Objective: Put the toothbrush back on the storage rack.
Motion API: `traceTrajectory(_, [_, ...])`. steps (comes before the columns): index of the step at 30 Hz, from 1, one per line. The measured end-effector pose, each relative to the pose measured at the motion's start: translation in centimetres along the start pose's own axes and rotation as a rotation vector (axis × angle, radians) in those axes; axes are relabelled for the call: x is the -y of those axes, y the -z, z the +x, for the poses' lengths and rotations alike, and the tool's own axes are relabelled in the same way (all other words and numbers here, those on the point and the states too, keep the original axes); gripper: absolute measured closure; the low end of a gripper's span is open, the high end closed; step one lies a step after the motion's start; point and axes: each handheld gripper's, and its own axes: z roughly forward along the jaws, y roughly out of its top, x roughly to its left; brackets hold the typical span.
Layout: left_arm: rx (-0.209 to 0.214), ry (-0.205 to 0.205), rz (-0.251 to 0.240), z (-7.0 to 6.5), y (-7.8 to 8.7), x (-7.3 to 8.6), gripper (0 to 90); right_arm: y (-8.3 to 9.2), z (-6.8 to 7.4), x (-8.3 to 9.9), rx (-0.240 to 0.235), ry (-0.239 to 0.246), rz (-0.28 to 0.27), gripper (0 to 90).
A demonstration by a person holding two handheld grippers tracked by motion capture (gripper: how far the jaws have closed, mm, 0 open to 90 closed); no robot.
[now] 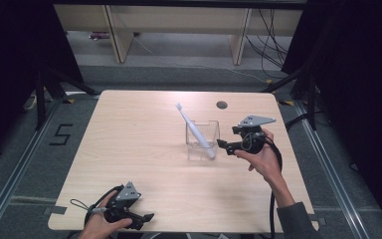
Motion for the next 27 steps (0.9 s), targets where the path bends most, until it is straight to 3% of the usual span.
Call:
traceTrajectory(1, [-0.001,-0.007,0.000,0.0,0.0,0.0,15.2,0.1,-0.3,0.0,-0.014,0.038,0.001,21.9])
traceTrajectory(7, [-0.001,-0.009,0.001,0.1,0.0,0.0,15.2,0.5,0.1,0.3,0.000,0.018,0.001,21.5])
traceTrajectory(8, [0.000,0.002,0.000,0.0,0.0,0.0,15.2,0.6,0.3,0.4,-0.005,-0.009,0.008,21.5])
traceTrajectory(10, [-0.002,-0.008,-0.001,0.0,0.0,0.0,15.2,0.8,0.1,0.4,0.003,0.037,0.008,21.2])
traceTrajectory(11, [-0.002,-0.008,-0.001,0.0,0.0,0.0,15.2,0.8,0.3,0.5,0.000,0.015,0.009,21.1])
traceTrajectory(13, [-0.003,-0.012,0.003,0.1,0.1,0.0,15.2,0.9,0.3,0.7,-0.003,0.035,0.012,21.0])
traceTrajectory(21, [-0.004,-0.008,0.000,0.1,0.0,0.0,15.2,1.6,0.9,1.4,0.001,0.021,0.017,20.9])
traceTrajectory(22, [-0.004,-0.008,0.000,0.1,0.0,0.0,15.2,1.6,0.9,1.5,0.000,0.041,0.022,20.8])
traceTrajectory(23, [-0.002,-0.009,0.000,0.0,0.0,0.0,15.2,1.7,1.2,1.7,-0.006,0.009,0.030,20.8])
traceTrajectory(27, [-0.003,-0.010,0.001,0.1,0.1,0.0,15.2,1.8,1.4,2.0,-0.006,0.021,0.026,20.8])
